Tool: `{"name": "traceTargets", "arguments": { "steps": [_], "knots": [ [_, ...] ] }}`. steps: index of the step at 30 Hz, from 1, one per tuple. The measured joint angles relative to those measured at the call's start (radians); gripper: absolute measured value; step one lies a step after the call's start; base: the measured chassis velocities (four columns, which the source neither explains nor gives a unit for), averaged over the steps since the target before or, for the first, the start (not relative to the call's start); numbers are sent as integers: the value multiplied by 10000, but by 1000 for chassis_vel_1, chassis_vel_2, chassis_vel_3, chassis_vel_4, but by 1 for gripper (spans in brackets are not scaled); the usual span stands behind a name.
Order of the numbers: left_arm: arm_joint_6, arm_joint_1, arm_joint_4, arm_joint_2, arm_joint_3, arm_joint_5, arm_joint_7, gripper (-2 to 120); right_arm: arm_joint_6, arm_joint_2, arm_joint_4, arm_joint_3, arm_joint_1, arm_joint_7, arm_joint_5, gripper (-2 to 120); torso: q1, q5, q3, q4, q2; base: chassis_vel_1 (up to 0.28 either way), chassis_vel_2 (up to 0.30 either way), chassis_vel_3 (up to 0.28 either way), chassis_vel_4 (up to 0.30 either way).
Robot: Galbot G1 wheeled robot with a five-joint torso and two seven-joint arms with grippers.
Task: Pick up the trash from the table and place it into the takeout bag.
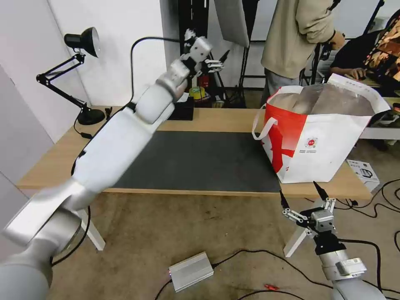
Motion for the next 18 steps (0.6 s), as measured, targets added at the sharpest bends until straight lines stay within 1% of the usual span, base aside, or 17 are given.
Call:
{"name": "traceTargets", "arguments": {
  "steps": [1, 3, 4, 5, 6, 7, 9, 10, 11, 13, 15, 16, 18],
  "knots": [
    [0, 0, 0, 0, 0, 0, 0, 100, 0, 0, 0, 0, 0, 0, 0, 100, 0, 0, 0, 0, 0, 0, 0, 0, 0],
    [77, 355, -348, 143, -167, -265, -78, 100, 0, 1, 0, 0, 0, 1, 0, 100, 0, 1, 0, -1, 0, 0, 0, 0, 0],
    [77, 355, -348, 143, -167, -265, -78, 100, 0, 1, 0, 0, 0, 1, 0, 100, 0, 1, 0, -1, 0, 0, 0, 0, 0],
    [206, 878, -847, 304, -459, -561, -180, 100, 0, 0, 0, 0, 0, 0, 0, 100, 0, 1, 0, -1, 0, 0, 0, 0, 0],
    [206, 878, -847, 304, -459, -561, -180, 100, 0, 0, 0, 0, 0, 0, 0, 100, 0, 1, 0, -1, 0, 0, 0, 0, 0],
    [244, 1061, -1007, 348, -585, -622, -200, 100, 0, 0, 0, 0, 0, 0, 0, 100, 0, 1, 0, -1, 0, 0, 0, 0, 0],
    [309, 1733, -1549, 470, -1108, -687, -239, 100, 0, 0, 0, 0, 0, 0, -1, 100, 0, 2, -1, -2, 0, 0, 0, 0, 0],
    [309, 1733, -1549, 470, -1108, -687, -239, 100, 0, 0, 0, 0, 0, 0, -1, 100, 0, 2, -1, -2, 0, 0, 0, 0, 0],
    [320, 1998, -1734, 506, -1305, -691, -247, 100, 0, 0, 0, 0, 0, 1, 0, 100, 0, 2, -1, -1, 0, 0, 0, 0, 0],
    [334, 2825, -2248, 649, -1864, -705, -319, 100, 0, 1, 0, 0, 0, 0, 0, 100, 0, 2, -1, -2, 0, 0, 0, 0, 0],
    [341, 3962, -2864, 761, -2521, -690, -383, 100, 1, -1, 0, 0, 0, 0, -1, 100, 0, 0, 0, 1, 0, 0, 0, 0, 0],
    [341, 3962, -2864, 761, -2521, -690, -383, 100, 1, -1, 0, 0, 0, 0, -1, 100, 0, 0, 0, 1, 0, 0, 0, 0, 0],
    [290, 5120, -3448, 770, -3100, -583, -454, 100, 0, -1, 0, 0, 1, 0, 0, 100, -1, 0, 0, 0, 0, 0, 0, 0, 0]
  ]
}}
